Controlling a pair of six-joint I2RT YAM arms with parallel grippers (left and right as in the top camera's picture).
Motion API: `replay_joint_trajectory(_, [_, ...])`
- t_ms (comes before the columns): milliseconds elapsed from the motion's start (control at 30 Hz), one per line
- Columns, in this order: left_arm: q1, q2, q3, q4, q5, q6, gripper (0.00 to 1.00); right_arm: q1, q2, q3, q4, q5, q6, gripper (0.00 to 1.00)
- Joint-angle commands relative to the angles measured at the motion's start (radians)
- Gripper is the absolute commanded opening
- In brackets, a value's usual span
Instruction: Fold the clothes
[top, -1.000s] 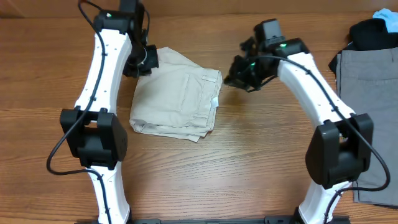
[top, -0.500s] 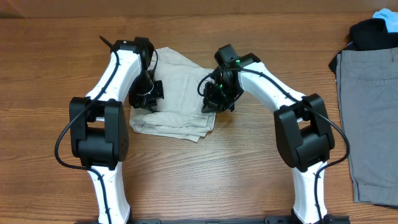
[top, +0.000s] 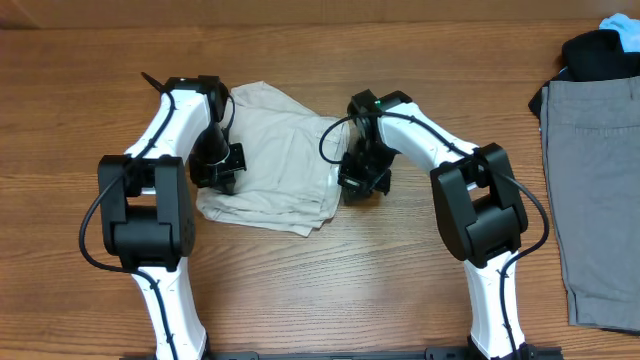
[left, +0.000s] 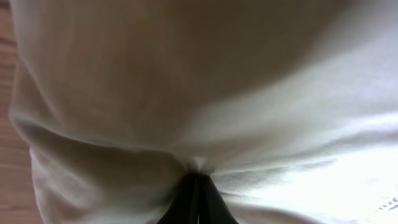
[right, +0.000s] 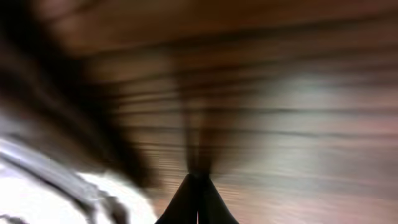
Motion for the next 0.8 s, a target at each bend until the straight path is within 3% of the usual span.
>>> replay_joint_trajectory(0, [0.017, -0.005, 0.007, -0.031, -0.039, -0.016, 0.04, -0.02, -0.029, 0.0, -0.009, 0.178, 0.063, 0.04])
replay_joint_trajectory(233, [0.0, -0.076, 0.072, -0.058, -0.021, -0.021, 0.04, -0.02, -0.231, 0.045, 0.02, 0.116, 0.026, 0.04])
replay_joint_trajectory(333, [-0.003, -0.097, 0.078, -0.045, 0.044, -0.021, 0.18, -0.006, -0.264, 0.045, 0.085, -0.012, -0.038, 0.08])
replay_joint_trajectory(400, [-0.003, -0.099, 0.078, -0.037, 0.064, -0.021, 0.39, 0.01, -0.261, 0.04, 0.122, -0.055, -0.037, 0.1])
replay_joint_trajectory(567, [-0.003, -0.097, 0.077, -0.016, 0.063, -0.017, 0.51, 0.074, -0.221, 0.03, 0.182, -0.072, -0.036, 0.11])
replay_joint_trajectory(667, [-0.003, -0.097, 0.077, -0.007, 0.062, -0.017, 0.5, 0.116, -0.186, 0.03, 0.204, -0.078, -0.024, 0.11])
replay_joint_trajectory(767, [-0.003, -0.097, 0.077, -0.002, 0.061, -0.017, 0.36, 0.156, -0.145, 0.03, 0.215, -0.078, 0.002, 0.11])
